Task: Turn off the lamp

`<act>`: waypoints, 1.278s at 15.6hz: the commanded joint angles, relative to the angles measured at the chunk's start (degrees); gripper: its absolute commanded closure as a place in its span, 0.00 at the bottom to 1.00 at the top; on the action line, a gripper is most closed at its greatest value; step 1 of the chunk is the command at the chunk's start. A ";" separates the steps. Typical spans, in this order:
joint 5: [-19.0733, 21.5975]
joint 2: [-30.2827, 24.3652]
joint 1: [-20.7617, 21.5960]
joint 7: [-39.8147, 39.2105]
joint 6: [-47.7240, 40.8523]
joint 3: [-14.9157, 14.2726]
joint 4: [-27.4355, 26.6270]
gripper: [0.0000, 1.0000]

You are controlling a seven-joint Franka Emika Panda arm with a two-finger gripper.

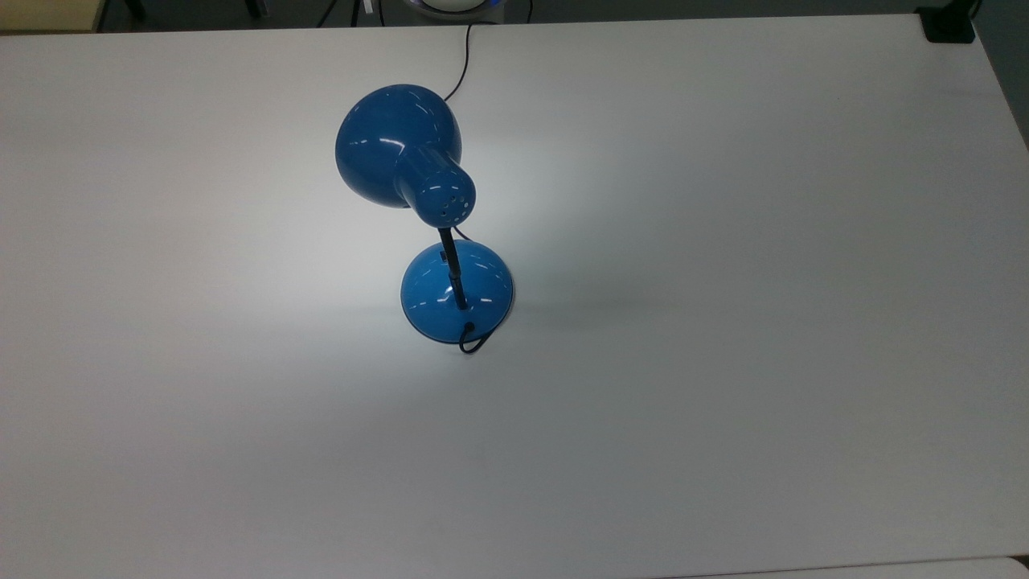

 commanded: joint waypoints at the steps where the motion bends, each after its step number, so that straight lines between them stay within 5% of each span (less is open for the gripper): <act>1: 0.38 -0.08 0.75 1.27 -1.16 -0.16 0.28 0.00; 13: 0.38 -0.16 0.75 0.04 -2.49 -0.51 0.10 0.00; 20: -0.14 0.27 0.49 -16.82 -3.37 -0.69 -2.44 0.00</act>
